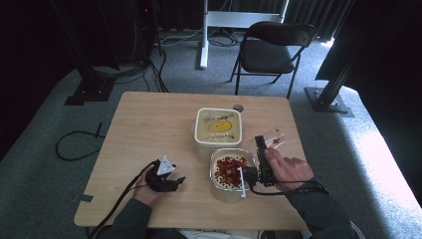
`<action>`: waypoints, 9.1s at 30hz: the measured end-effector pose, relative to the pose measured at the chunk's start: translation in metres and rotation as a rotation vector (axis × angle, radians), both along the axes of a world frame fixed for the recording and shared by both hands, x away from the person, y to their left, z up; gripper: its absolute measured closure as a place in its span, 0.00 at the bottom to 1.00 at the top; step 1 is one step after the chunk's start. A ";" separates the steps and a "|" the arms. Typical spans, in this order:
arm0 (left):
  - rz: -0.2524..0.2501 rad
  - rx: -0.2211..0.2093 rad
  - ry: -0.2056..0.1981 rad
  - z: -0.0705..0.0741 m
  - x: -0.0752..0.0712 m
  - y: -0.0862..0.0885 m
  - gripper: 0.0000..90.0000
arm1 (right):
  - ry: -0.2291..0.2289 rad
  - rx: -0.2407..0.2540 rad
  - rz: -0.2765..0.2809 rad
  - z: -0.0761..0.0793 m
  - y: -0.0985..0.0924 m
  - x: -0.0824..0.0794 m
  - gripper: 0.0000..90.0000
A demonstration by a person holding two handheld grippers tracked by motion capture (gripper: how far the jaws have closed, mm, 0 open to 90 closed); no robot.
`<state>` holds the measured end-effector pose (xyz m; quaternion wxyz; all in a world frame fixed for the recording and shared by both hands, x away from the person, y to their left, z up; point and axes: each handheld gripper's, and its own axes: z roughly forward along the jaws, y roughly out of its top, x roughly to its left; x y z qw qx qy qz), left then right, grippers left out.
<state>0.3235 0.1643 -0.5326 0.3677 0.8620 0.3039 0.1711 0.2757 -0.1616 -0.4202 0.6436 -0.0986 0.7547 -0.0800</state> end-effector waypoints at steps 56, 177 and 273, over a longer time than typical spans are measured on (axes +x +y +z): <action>-0.005 0.006 0.004 0.000 0.000 0.000 0.44 | 0.005 0.084 0.054 0.000 0.007 -0.006 0.41; -0.017 0.047 0.018 -0.007 0.001 -0.007 0.43 | 0.765 1.686 0.163 0.067 -0.068 0.106 0.37; -0.023 0.042 0.020 -0.007 0.003 -0.007 0.42 | 0.898 1.703 0.210 0.073 -0.004 0.177 0.20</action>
